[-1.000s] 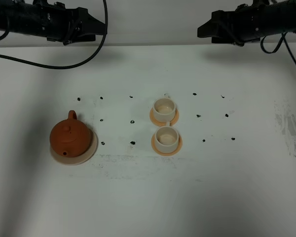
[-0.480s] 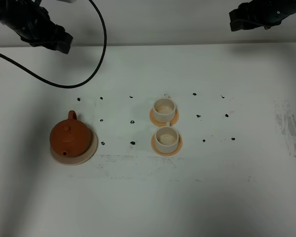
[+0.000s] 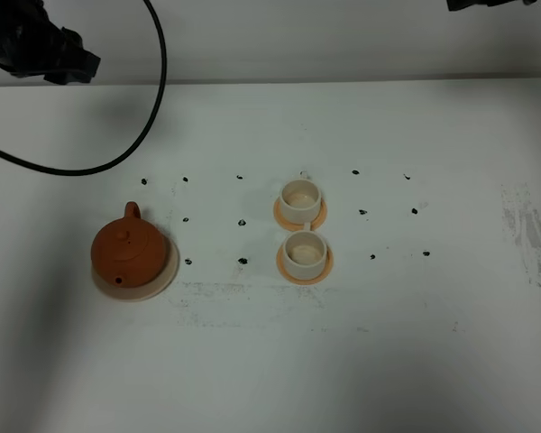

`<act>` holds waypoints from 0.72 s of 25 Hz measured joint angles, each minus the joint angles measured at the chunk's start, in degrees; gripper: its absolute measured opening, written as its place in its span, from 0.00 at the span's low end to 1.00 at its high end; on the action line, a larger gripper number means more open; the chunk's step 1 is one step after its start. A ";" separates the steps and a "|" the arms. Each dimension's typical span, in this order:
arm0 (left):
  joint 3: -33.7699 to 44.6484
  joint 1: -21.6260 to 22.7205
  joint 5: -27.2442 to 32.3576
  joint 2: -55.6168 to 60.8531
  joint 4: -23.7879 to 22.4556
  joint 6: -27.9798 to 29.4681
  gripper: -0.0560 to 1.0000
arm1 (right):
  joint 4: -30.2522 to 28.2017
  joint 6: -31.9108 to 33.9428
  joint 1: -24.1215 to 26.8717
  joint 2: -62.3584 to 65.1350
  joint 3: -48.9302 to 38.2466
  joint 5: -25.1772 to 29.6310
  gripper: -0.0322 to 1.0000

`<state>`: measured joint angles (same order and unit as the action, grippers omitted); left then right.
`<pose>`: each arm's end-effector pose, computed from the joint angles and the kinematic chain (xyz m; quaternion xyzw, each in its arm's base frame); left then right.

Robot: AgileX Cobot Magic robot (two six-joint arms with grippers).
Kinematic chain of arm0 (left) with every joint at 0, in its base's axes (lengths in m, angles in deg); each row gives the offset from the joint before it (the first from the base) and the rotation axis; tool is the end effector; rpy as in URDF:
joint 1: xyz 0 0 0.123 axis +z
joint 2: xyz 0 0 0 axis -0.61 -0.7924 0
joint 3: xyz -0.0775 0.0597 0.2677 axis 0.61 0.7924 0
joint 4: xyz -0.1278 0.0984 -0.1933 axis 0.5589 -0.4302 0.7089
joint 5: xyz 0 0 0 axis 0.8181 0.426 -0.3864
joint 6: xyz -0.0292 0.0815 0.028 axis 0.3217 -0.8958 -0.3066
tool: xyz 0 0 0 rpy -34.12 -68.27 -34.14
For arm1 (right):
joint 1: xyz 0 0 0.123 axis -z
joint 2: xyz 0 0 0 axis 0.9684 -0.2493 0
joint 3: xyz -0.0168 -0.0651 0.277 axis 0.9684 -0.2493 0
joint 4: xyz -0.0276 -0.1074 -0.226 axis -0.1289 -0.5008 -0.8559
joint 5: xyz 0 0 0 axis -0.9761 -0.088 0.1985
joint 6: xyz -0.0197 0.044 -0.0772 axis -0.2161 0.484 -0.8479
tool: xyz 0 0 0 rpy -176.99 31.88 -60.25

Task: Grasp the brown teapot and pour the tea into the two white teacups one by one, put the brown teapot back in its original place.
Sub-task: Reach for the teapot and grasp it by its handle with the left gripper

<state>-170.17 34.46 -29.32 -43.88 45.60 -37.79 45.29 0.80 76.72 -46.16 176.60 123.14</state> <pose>0.4249 -0.0358 0.3009 0.1868 0.9134 -0.0217 0.3610 0.4494 0.0225 0.3576 -0.1730 0.9183 0.1193 0.3356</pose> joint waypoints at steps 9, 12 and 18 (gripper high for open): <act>11.19 0.00 -9.17 16.31 -0.05 -1.58 0.54 | 3.01 -2.53 0.00 21.00 -22.05 -7.80 0.53; 11.56 0.00 -7.44 18.21 -0.56 -1.58 0.54 | 3.01 -2.83 0.00 28.84 -30.76 -11.00 0.53; 11.60 0.00 -2.34 18.66 -2.43 -0.62 0.54 | 3.22 -3.36 0.00 46.29 -45.65 -15.74 0.53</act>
<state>-158.57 34.46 -31.66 -25.22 43.17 -38.42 48.50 -2.57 76.72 0.13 130.95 107.40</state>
